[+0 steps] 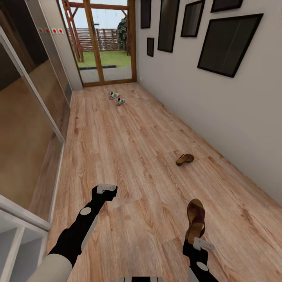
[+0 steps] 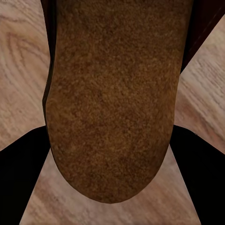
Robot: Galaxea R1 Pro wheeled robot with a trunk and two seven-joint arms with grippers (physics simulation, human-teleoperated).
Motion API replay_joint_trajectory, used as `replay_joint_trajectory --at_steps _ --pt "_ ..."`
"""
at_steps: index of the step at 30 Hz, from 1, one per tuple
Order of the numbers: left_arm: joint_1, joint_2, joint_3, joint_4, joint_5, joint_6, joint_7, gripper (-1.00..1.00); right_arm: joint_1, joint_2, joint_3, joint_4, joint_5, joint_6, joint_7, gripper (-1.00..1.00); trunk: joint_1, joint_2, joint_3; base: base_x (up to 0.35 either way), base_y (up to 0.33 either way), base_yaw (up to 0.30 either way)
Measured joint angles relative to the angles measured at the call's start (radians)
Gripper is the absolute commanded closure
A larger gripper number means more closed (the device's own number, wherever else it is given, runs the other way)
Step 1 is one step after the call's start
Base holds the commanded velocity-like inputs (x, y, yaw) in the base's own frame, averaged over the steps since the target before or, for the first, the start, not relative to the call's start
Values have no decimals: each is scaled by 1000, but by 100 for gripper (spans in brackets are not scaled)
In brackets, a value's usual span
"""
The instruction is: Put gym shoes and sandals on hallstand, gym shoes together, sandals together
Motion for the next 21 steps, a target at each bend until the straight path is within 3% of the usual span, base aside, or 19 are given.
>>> replay_joint_trajectory --at_steps 14,21 --pt "0 0 -1 0 0 0 0 -100 1 0 0 0 0 0 0 100 54 -98 -21 0 0 0" --pt "0 0 -1 1 0 0 0 -100 1 0 0 0 1 0 0 100 54 -98 -9 0 0 0"
